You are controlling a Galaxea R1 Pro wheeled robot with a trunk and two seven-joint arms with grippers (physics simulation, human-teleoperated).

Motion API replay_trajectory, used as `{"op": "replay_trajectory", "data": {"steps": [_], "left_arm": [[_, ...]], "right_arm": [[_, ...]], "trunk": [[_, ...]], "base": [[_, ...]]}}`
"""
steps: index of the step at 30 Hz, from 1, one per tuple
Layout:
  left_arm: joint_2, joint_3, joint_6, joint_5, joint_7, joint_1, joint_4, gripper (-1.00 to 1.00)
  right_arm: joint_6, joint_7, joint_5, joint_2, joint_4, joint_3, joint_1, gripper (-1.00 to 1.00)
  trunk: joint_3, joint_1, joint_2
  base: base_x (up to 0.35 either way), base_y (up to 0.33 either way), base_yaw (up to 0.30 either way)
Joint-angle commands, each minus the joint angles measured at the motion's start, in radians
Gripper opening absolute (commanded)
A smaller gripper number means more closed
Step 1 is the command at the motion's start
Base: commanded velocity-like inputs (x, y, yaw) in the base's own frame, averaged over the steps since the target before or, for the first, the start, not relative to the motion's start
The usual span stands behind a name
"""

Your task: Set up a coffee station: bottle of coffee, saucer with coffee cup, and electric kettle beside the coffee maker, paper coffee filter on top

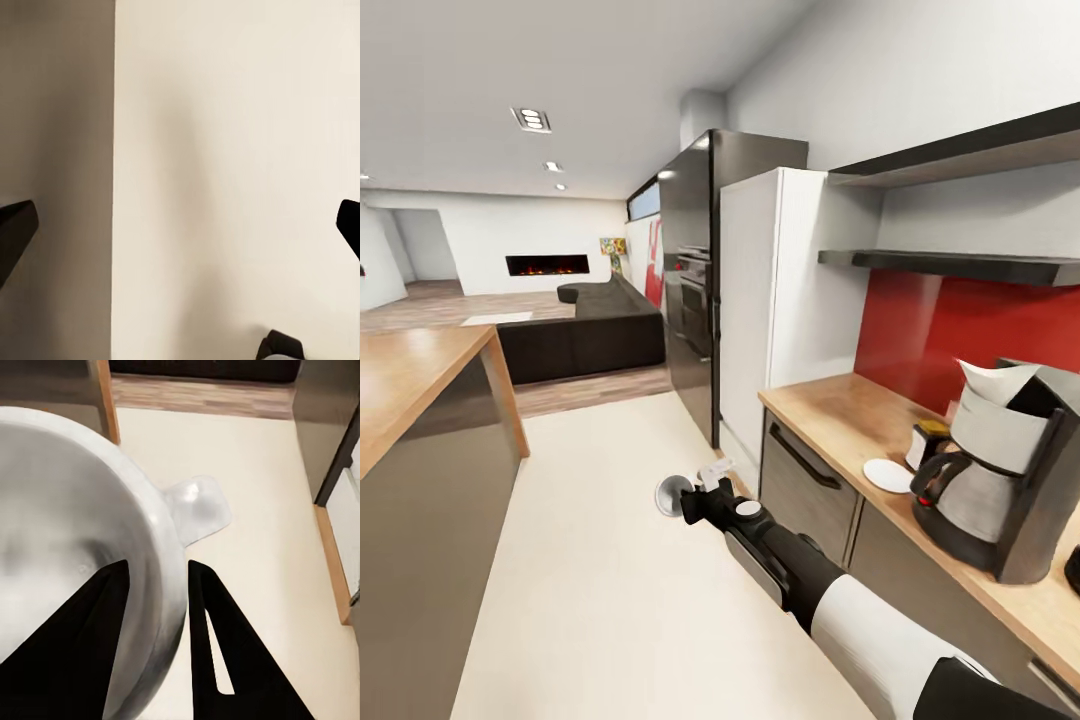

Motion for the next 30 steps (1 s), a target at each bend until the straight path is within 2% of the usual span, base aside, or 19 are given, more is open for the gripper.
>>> {"op": "replay_trajectory", "data": {"steps": [1,19,30], "left_arm": [[0.0,0.004,-0.002,0.0,0.0,0.0,0.001,1.0],[-0.001,0.003,-0.002,0.0,0.0,0.0,0.001,1.0],[-0.001,0.002,-0.002,0.0,-0.001,0.001,0.001,1.0]], "right_arm": [[0.003,-0.005,-0.007,0.0,-0.001,0.002,-0.001,-1.0],[0.002,-0.005,-0.007,0.0,0.0,0.001,-0.001,-1.0],[0.002,-0.005,-0.007,0.0,0.001,0.0,-0.001,-1.0]], "trunk": [[0.0,0.001,-0.001],[0.002,0.001,-0.001],[0.002,0.001,-0.001]], "base": [[0.28,0.209,0.179],[0.285,0.203,0.019],[0.324,0.103,0.0]]}}
